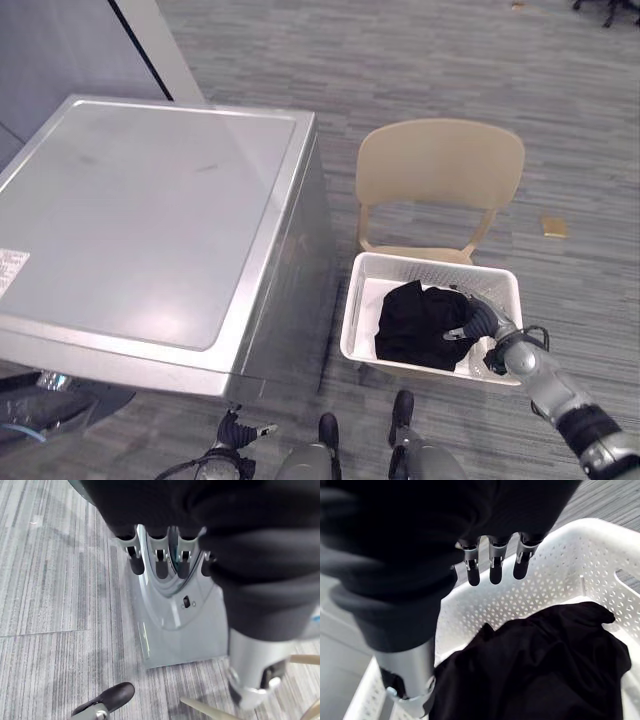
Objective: Grab the laundry basket,head to the washer,open it,put in the laundry and shut it.
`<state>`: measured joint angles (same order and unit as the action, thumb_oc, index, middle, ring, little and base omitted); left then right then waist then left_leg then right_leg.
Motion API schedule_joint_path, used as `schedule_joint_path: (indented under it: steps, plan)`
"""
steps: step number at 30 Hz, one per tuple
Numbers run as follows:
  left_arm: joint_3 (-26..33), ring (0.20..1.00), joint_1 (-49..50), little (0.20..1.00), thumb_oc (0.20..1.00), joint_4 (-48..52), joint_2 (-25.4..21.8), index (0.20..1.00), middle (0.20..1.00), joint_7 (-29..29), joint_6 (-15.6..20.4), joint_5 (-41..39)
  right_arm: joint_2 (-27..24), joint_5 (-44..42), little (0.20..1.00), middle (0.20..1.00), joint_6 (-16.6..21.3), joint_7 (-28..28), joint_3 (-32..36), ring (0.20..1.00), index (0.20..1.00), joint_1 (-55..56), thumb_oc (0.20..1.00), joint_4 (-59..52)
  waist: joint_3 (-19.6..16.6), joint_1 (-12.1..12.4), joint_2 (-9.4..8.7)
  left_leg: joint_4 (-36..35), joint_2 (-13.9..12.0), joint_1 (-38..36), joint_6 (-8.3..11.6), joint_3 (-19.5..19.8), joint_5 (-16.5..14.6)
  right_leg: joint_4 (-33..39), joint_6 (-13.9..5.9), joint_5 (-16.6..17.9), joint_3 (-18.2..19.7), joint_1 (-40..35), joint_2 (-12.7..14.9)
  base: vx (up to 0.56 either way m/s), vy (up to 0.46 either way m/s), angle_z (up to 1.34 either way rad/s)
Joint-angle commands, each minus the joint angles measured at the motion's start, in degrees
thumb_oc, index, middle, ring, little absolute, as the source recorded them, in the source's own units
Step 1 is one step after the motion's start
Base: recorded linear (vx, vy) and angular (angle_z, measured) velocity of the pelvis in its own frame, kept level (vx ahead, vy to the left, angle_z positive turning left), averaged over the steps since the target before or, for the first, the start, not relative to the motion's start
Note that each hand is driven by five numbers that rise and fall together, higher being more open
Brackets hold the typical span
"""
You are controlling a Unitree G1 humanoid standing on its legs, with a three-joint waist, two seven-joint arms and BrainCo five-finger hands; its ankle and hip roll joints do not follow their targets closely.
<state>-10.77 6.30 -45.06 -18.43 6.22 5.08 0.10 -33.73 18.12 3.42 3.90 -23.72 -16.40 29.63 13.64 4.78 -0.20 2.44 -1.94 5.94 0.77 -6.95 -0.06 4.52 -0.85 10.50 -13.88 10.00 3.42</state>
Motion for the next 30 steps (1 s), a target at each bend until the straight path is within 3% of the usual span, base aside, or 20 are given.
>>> schedule_joint_path:
  steps: [1,4,9,10,16,23,27,30]
  plan:
    - [-0.4,1.000,-2.8,1.000,1.000,0.7,-2.9,1.000,1.000,1.1,2.4,-3.7,-2.3,2.9,1.000,1.000,0.7,2.5,-5.3,1.000,1.000,-5.8,1.000,3.8,2.4,0.9,-0.14,-1.4,-2.2,7.1,3.60,5.6,4.8,-10.0,-4.94,-15.2,-1.0,-0.4,2.8,-0.12,-0.054,0.36]
    - [-1.9,1.000,-6.1,1.000,1.000,0.8,-3.9,1.000,1.000,2.8,3.7,-7.2,-1.7,4.3,1.000,1.000,-0.7,4.1,-11.6,1.000,1.000,-17.1,1.000,15.2,5.0,3.5,1.69,-2.2,-2.4,11.5,4.30,7.3,6.9,-12.4,-4.50,-15.1,-1.9,5.2,2.9,-0.13,-0.016,0.40]
    - [-3.9,1.000,-10.0,1.000,1.000,-0.3,-4.1,1.000,1.000,3.8,4.4,-9.7,0.7,3.7,1.000,1.000,-2.9,5.6,-14.2,1.000,1.000,-26.2,1.000,28.1,6.7,5.5,3.49,-3.2,-2.1,15.1,4.49,8.4,8.5,-14.2,-4.30,-14.8,-2.5,9.9,3.6,-0.05,0.037,0.21]
    - [-4.3,1.000,-11.2,1.000,1.000,-0.4,-3.9,1.000,1.000,3.9,4.5,-10.5,1.0,3.2,0.200,0.200,-3.0,6.0,-14.5,0.200,0.200,-28.2,0.200,30.1,7.0,5.9,3.80,-3.4,-1.9,15.6,4.51,8.4,8.8,-14.0,-4.42,-14.6,-2.4,10.3,3.7,-0.02,0.050,0.08]
    - [-4.3,1.000,-10.5,1.000,1.000,0.9,-3.3,1.000,1.000,4.2,4.2,-10.9,1.0,-4.3,0.200,0.200,-3.0,6.6,-9.0,0.200,0.200,-25.4,0.200,22.2,7.0,5.4,3.19,-4.0,-1.4,15.2,4.41,8.1,8.8,-12.9,-4.84,-14.1,-2.2,9.4,3.9,0.03,0.069,0.06]
    - [-1.6,1.000,-6.9,1.000,1.000,3.2,-2.4,1.000,1.000,3.2,2.6,-8.2,-0.5,-11.8,0.200,0.200,0.8,7.6,3.5,0.200,0.200,-11.8,0.200,-4.8,4.9,2.2,-0.30,-3.2,-0.5,9.6,2.82,6.9,4.5,-10.5,-6.21,-13.3,-0.8,3.1,4.8,0.07,0.094,-0.01]
    - [0.9,1.000,-4.8,1.000,1.000,3.6,-2.4,1.000,1.000,2.3,1.5,-6.4,1.0,-13.9,0.200,0.200,3.4,4.8,9.0,0.200,0.200,-3.6,0.200,-18.5,3.1,0.4,-1.97,-2.4,-0.1,5.8,1.65,5.0,2.1,-10.0,-7.54,-12.4,0.2,0.2,5.6,0.07,0.117,-0.22]
    - [1.2,1.000,-4.0,1.000,1.000,4.3,-2.6,1.000,1.000,1.6,0.9,-5.3,2.4,-16.0,0.200,0.200,4.3,1.8,11.1,0.200,0.200,1.1,0.200,-26.0,2.2,-0.4,-2.09,-2.1,-0.3,3.3,1.04,4.0,1.4,-13.0,-8.19,-13.7,1.9,-0.6,5.7,0.01,0.111,-0.61]
